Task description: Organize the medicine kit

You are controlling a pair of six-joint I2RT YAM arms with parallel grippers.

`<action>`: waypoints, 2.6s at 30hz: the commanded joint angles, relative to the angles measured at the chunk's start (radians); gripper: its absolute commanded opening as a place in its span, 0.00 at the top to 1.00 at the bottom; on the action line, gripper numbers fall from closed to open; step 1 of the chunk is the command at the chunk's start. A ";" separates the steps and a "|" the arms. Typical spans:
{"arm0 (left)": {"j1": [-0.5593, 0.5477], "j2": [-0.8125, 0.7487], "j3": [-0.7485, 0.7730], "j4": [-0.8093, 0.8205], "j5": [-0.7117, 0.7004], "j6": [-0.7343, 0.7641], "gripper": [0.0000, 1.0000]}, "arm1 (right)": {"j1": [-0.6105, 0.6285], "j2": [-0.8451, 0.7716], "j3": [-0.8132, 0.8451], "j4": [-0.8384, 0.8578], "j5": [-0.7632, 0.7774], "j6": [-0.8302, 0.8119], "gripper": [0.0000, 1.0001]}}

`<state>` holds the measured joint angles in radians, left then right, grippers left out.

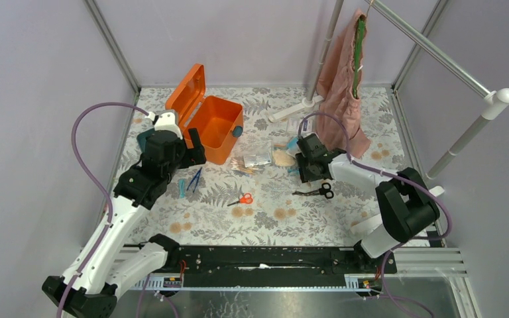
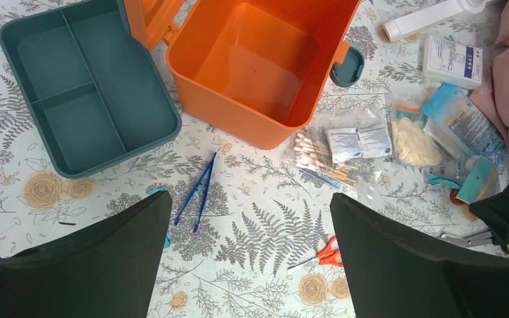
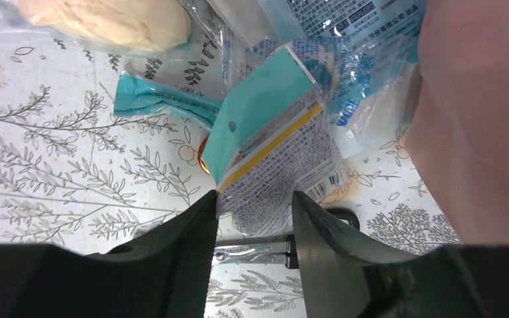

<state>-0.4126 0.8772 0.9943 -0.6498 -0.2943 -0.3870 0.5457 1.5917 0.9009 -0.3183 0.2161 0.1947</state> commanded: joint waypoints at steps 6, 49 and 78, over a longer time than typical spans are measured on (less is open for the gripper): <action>-0.003 0.007 0.036 0.036 0.009 -0.006 0.01 | -0.003 -0.173 0.041 -0.079 -0.067 0.014 0.54; -0.003 -0.032 0.023 0.018 0.025 -0.028 0.01 | 0.324 0.117 0.099 -0.088 0.526 -0.265 0.34; -0.003 -0.025 0.034 0.015 0.034 -0.038 0.01 | 0.333 0.073 0.135 -0.085 0.629 -0.203 1.00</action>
<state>-0.4126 0.8482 1.0119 -0.6510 -0.2543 -0.4175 0.8703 1.7363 0.9810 -0.3653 0.8040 -0.0525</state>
